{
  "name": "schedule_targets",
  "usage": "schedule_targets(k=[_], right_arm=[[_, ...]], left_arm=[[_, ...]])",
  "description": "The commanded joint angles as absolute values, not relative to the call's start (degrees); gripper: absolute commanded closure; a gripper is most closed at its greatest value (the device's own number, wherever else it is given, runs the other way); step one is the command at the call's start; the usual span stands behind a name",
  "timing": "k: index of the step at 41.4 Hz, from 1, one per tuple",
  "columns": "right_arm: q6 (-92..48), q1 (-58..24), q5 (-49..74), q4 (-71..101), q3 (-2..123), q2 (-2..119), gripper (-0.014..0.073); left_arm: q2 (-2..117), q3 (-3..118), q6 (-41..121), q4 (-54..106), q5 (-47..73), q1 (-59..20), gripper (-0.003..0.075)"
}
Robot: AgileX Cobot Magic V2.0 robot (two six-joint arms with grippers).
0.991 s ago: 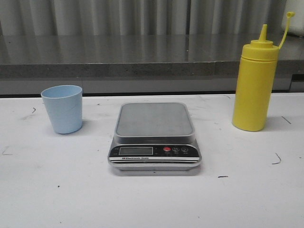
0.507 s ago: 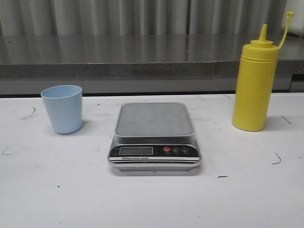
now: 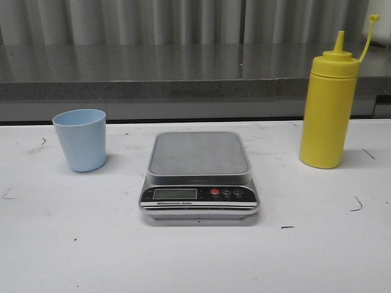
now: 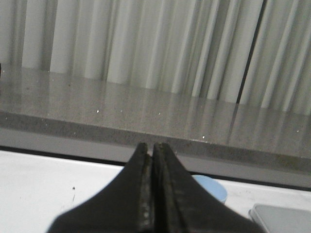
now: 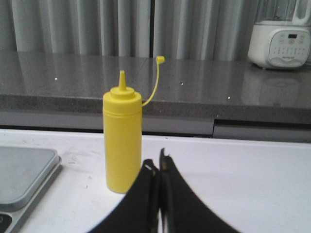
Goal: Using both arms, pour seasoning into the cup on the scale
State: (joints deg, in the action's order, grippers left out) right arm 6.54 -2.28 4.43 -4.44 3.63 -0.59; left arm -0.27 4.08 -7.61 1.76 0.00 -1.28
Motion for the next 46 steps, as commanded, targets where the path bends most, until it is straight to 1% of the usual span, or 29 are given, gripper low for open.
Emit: schedule_targets(k=[1,6,10,18,22,28,39,41,42,45,46], right_arm=[[6.5,-1.9,3.6,-5.4,10.1,-0.2,0.0662],[6.2,-1.9,10.0,-5.6,18.0,3.8,0.0662],[5.4,-1.9,14.6,-5.6,24.3,8.4,0.0662],[5.2,-1.9,25.4,-5.7,34.8,18.5,0.0662],[5.2,-1.9,30.2,-6.6,37.4,23.4,0.0662],[5.2,-1.9,31.4,-6.6,37.1,29.1,0.0662],[5.2,-1.9,35.1,-6.5,37.0,36.4,0.0657],[5.2,-2.0,35.6,-6.4,37.0,37.2,0.0644],[5.2,-2.1,35.9,-6.3,37.0,37.5,0.0622],[5.2,-2.1,36.2,-5.7,37.0,37.9,0.0519],[5.2,-2.1,36.3,-5.6,37.0,37.9,0.0463]], left_arm=[[-1.0,11.8,-8.1,0.0,0.0,-1.3,0.074],[1.0,21.7,-8.1,-5.7,9.5,-1.3,0.074],[4.3,28.9,-8.0,-6.5,15.6,-1.3,0.074],[12.6,38.1,-8.0,-6.3,26.9,-1.3,0.074],[16.6,38.8,-8.0,-6.3,29.9,-1.3,0.074],[21.1,38.3,-8.0,-5.1,35.1,-1.3,0.074],[26.8,38.3,-8.0,-4.6,35.5,-1.3,0.074],[27.5,38.3,-8.0,-4.6,36.0,-1.3,0.074],[27.8,38.3,-8.0,-4.6,36.3,-1.3,0.0739],[28.8,38.3,-8.0,-4.6,37.0,-1.3,0.0729],[29.0,38.3,-8.0,-4.6,37.2,-1.3,0.0711]])
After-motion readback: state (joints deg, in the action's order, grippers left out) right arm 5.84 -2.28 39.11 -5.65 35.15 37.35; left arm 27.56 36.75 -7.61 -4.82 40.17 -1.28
